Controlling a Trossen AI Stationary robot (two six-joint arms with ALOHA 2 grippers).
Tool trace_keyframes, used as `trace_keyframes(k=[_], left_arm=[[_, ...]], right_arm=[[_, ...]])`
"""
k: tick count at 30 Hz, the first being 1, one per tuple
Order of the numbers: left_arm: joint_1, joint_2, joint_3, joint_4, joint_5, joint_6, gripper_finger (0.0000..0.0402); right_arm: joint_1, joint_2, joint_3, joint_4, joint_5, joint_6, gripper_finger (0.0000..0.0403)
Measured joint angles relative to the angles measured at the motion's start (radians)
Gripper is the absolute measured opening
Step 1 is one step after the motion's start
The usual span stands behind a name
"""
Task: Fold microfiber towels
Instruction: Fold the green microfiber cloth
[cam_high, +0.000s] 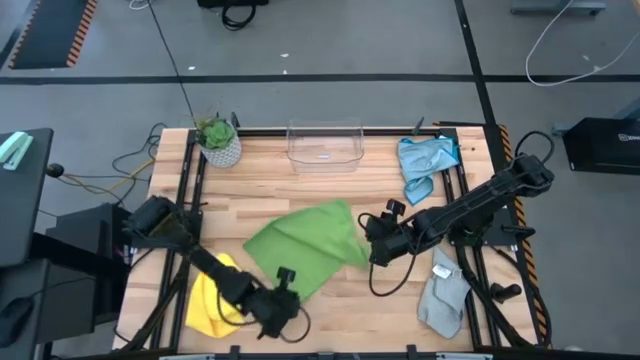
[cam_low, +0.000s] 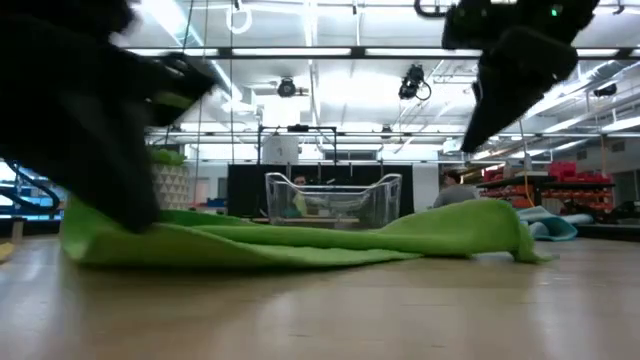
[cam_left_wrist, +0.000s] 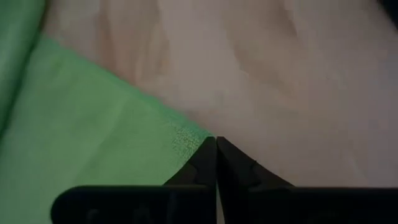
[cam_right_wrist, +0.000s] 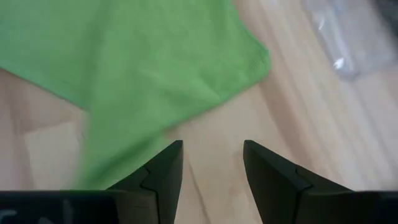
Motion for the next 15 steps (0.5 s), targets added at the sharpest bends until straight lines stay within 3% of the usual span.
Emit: trace_keyframes(k=[5, 10, 12, 15], left_arm=[[-0.089, -0.033, 0.034, -0.139, -0.027, -0.056, 0.0006], [-0.121, -0.036, 0.034, -0.142, -0.032, -0.061, 0.001], [-0.12, -0.036, 0.034, -0.142, -0.034, -0.062, 0.0012], [-0.111, -0.036, 0.034, -0.141, -0.039, -0.055, 0.0008]], right_arm=[[-0.009, 0.0, -0.075, 0.1, -0.046, 0.05, 0.0178], [-0.076, 0.0, -0.214, 0.466, -0.052, 0.045, 0.0174], [-0.119, 0.0, -0.282, 0.618, -0.051, 0.027, 0.0159], [-0.177, 0.0, -0.356, 0.817, -0.065, -0.014, 0.0105]])
